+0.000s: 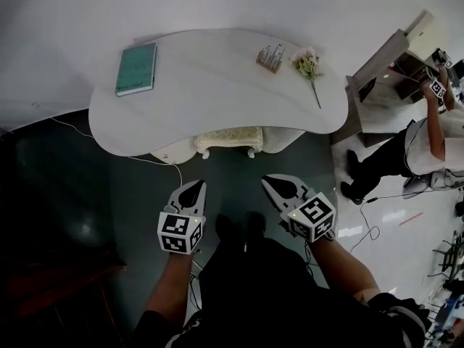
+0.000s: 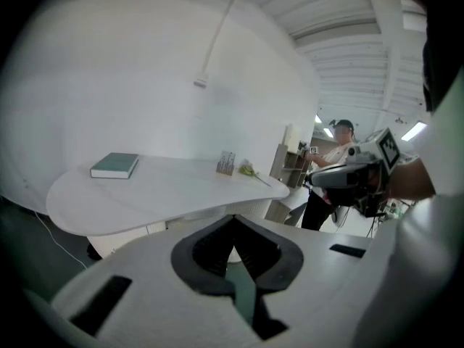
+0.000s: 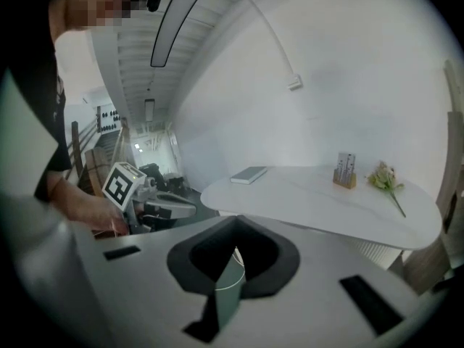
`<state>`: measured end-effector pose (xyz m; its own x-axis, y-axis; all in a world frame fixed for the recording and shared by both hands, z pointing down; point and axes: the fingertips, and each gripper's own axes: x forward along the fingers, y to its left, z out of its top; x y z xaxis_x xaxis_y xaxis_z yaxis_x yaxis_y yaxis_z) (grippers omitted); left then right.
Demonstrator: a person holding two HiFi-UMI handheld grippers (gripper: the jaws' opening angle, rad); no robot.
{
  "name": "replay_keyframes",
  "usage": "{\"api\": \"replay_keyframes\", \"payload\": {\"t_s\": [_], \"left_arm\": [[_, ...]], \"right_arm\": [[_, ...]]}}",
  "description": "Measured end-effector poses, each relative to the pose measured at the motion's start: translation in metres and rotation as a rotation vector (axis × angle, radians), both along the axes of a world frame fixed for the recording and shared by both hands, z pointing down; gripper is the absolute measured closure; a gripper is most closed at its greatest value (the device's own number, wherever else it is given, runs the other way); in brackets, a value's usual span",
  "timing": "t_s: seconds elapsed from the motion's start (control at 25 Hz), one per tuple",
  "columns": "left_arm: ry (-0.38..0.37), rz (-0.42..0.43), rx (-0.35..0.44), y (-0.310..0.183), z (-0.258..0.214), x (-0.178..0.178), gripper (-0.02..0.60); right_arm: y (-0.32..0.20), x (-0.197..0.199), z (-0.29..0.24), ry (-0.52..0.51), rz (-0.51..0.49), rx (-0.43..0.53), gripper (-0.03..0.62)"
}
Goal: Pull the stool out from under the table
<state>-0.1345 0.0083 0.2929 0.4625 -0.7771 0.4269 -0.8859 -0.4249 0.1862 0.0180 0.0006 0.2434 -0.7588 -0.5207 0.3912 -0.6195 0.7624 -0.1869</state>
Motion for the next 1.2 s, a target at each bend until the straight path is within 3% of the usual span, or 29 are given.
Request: {"api": "replay_keyframes", "payload": {"t_s": [0.12, 0.44, 0.84, 0.92, 1.2], "left_arm": [[-0.047, 0.033, 0.008, -0.008, 0.019, -0.006, 0.574], [0.003, -0.004, 0.019, -0.029, 0.035, -0.022, 0.574], [0.02, -0.049, 0.043, -0.072, 0.076, 0.002, 0.568], [0.052, -0.058, 0.023, -0.077, 0.096, 0.01, 0.506], [0.03, -0.06, -0.02, -0.079, 0.172, 0.018, 0.449]], "right_arm": [[-0.003, -0.013, 0.012, -0.003, 0.023, -0.018, 0.591], [-0.019, -0.008, 0.042, -0.006, 0.043, -0.068, 0.591], [-0.054, 0.029, 0.116, -0.034, 0.074, -0.086, 0.591], [-0.056, 0.042, 0.138, -0.038, 0.103, -0.109, 0.591], [-0.048, 0.058, 0.226, -0.035, 0.094, -0.182, 0.589]]}}
